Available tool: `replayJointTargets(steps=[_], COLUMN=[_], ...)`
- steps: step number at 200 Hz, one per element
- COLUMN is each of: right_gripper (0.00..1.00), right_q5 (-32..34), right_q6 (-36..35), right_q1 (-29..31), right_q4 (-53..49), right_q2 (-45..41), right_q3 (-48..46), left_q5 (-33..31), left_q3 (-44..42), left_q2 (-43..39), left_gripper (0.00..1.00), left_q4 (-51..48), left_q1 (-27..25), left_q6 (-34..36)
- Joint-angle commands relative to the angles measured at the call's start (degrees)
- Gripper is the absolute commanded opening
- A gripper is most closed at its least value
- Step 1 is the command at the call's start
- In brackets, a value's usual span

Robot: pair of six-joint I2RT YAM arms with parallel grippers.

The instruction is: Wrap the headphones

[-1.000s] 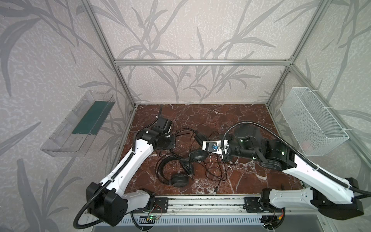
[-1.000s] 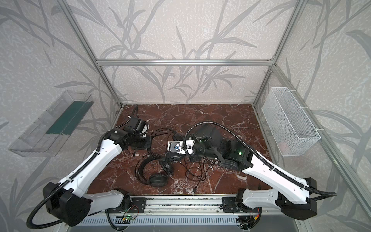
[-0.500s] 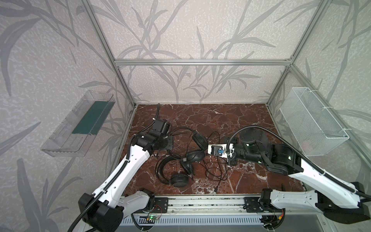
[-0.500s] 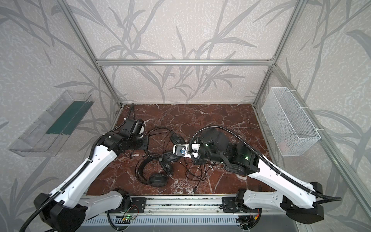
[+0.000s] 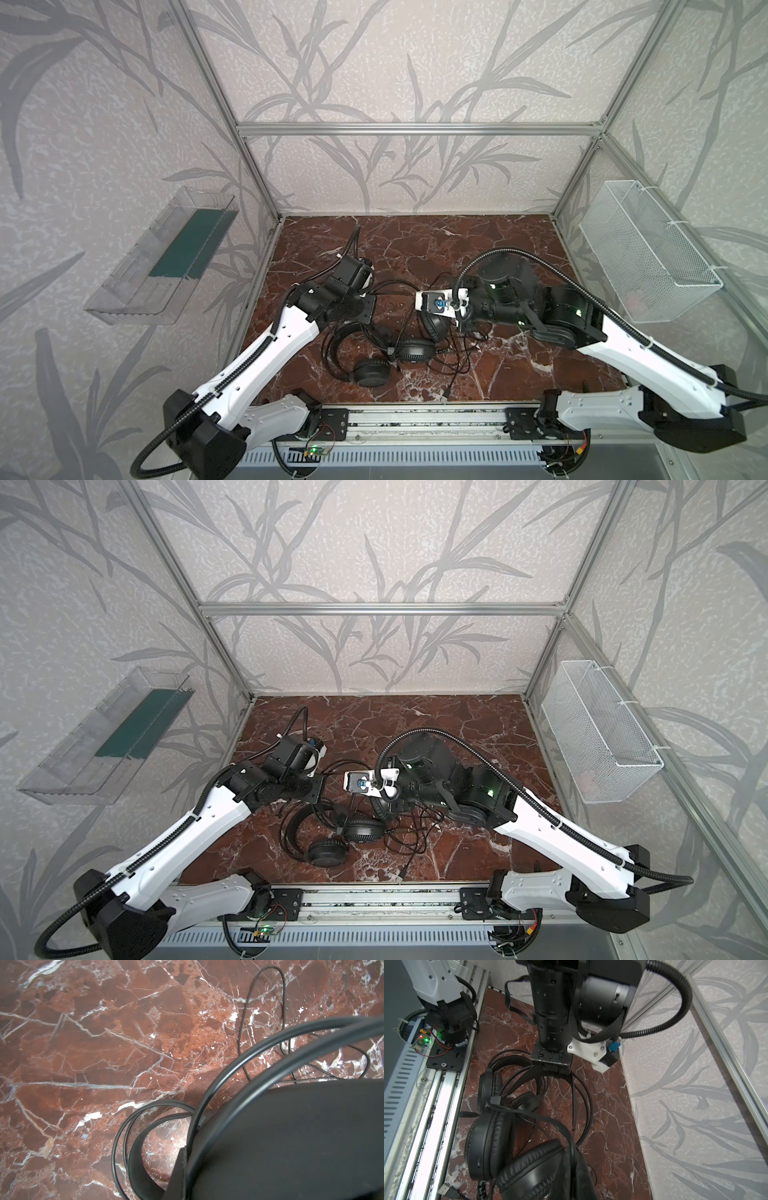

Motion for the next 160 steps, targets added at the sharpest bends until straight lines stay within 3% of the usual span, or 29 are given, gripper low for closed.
replayJointTargets(steps=[1, 39, 72, 109, 160], right_gripper=[0.00, 0.00, 0.00, 0.00, 0.00], right_q5=[-1.99, -4.68, -7.48, -15.49, -16.88], right_q6=[-0.42, -0.18, 0.33, 5.23, 5.88], right_q1=[-0.31, -2.22, -7.49, -16.33, -18.77], right_q4=[1.12, 6.06, 7.85, 12.15, 13.46], right_q2=[3.33, 6.60, 9.53, 10.09, 14.13], right_q3=[4.31, 6.55, 7.42, 5.67, 4.81], left_q5=[0.83, 1.79, 3.02, 4.26, 8.03], left_q3=[1.85, 2.13, 2.82, 2.67, 3.52], left_q2=[1.57, 1.17, 0.42, -3.19, -4.80], left_gripper=[0.00, 0.00, 0.00, 0.00, 0.00], left_q4=[0.53, 0.65, -0.65, -0.60, 0.13], left_q1=[-0.81, -1.43, -1.73, -1.77, -1.82], left_q6=[1.30, 0.67, -0.71, -0.73, -1.42])
